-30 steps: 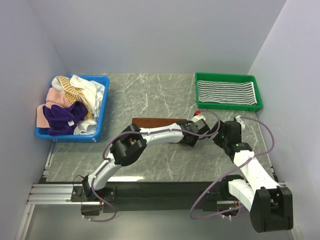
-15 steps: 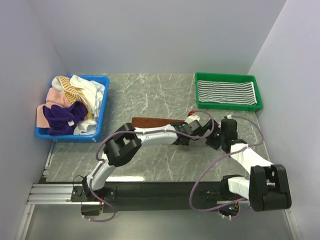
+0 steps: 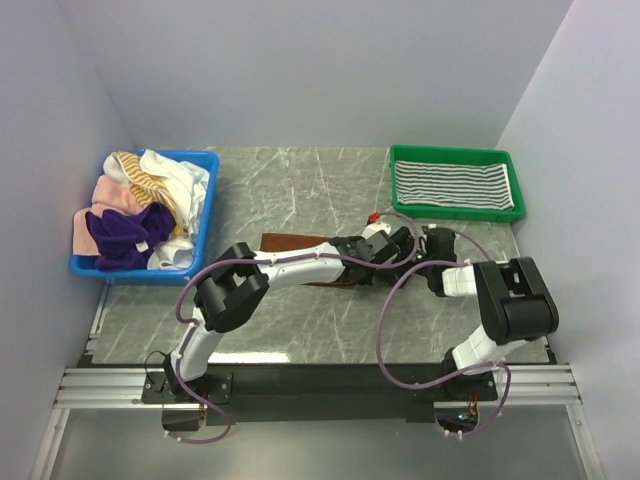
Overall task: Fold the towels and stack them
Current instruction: Neatly place the folded towel into the bin
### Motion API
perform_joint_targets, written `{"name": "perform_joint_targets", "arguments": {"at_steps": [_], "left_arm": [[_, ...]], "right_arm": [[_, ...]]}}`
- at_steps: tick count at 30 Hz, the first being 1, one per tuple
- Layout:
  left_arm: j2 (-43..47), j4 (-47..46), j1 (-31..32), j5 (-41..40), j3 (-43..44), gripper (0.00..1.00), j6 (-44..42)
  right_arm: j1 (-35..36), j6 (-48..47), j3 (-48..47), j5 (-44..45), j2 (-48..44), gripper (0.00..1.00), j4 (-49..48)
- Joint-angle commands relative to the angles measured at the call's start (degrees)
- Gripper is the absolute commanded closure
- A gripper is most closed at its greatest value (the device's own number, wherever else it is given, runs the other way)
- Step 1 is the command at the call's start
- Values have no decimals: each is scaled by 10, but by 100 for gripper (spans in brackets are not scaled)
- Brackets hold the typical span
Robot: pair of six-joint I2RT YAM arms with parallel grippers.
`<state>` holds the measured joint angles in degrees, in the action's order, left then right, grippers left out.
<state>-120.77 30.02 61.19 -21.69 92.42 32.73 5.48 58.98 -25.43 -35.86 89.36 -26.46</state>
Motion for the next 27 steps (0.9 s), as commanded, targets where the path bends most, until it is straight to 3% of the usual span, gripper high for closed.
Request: {"name": "perform_joint_targets", "arguments": {"at_steps": [1, 12, 18, 22, 23, 24, 25, 27], "left_arm": [[43, -23, 2, 13, -4, 99, 15], [53, -27, 2, 4, 14, 99, 26], [35, -17, 2, 15, 29, 97, 36], [33, -21, 2, 31, 27, 89, 44], [37, -19, 2, 31, 27, 83, 46], [39, -17, 2, 28, 25, 70, 46], [41, -17, 2, 28, 24, 64, 47], [52, -15, 1, 31, 19, 48, 50]], "right_arm": [[30, 35, -8, -3, 54, 8, -34], [109, 69, -59, 16, 164, 16, -79], [110, 58, -68, 27, 161, 32, -70], [110, 28, -81, 42, 145, 62, -41], [110, 20, -85, 45, 142, 68, -26], [110, 12, -88, 48, 133, 73, -15], [109, -7, -98, 51, 129, 90, -4], [105, -29, -111, 58, 119, 100, 36]]}}
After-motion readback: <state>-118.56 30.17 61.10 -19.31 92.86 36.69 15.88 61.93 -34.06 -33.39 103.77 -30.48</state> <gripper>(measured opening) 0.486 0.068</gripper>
